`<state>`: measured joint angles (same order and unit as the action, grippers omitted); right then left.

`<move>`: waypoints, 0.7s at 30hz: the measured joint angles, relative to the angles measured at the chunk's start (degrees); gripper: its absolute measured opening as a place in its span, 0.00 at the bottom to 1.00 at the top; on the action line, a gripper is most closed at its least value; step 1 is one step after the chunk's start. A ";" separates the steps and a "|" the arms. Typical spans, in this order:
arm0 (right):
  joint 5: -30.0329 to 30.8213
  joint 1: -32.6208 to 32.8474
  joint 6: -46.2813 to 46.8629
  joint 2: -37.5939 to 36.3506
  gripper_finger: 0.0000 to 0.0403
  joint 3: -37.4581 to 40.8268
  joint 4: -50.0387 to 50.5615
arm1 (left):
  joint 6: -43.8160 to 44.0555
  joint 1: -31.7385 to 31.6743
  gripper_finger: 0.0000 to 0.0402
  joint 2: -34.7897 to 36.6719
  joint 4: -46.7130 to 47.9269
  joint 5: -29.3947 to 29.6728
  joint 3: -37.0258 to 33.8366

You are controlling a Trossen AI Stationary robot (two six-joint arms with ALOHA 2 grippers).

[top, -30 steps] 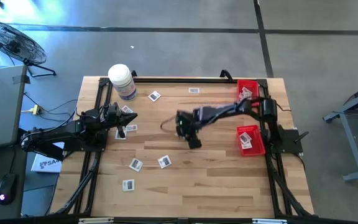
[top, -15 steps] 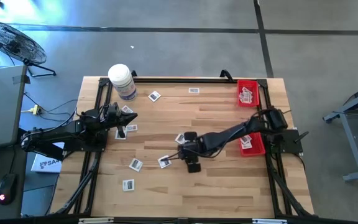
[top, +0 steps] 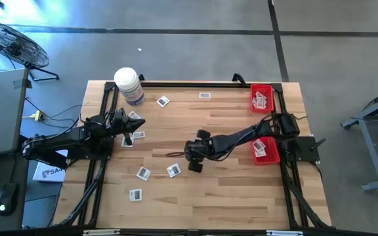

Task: Pick & Place First Aid Supplies
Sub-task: Put the towelette pack into the bottom basket

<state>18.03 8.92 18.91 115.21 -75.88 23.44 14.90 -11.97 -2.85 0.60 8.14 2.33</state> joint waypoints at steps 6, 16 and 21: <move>-4.49 -1.20 4.55 3.55 0.29 -0.24 -0.98 | -0.02 0.01 0.00 -0.02 -0.02 0.00 0.00; -4.00 -2.14 7.40 4.18 0.23 -0.35 0.77 | 0.00 0.01 0.00 -0.02 0.00 0.00 0.00; -0.44 -2.17 7.90 4.32 0.15 -0.32 2.27 | 0.00 -0.01 0.00 -0.02 0.00 0.00 0.00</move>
<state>17.59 6.75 26.81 119.53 -76.19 25.70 14.89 -11.98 -2.87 0.60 8.14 2.32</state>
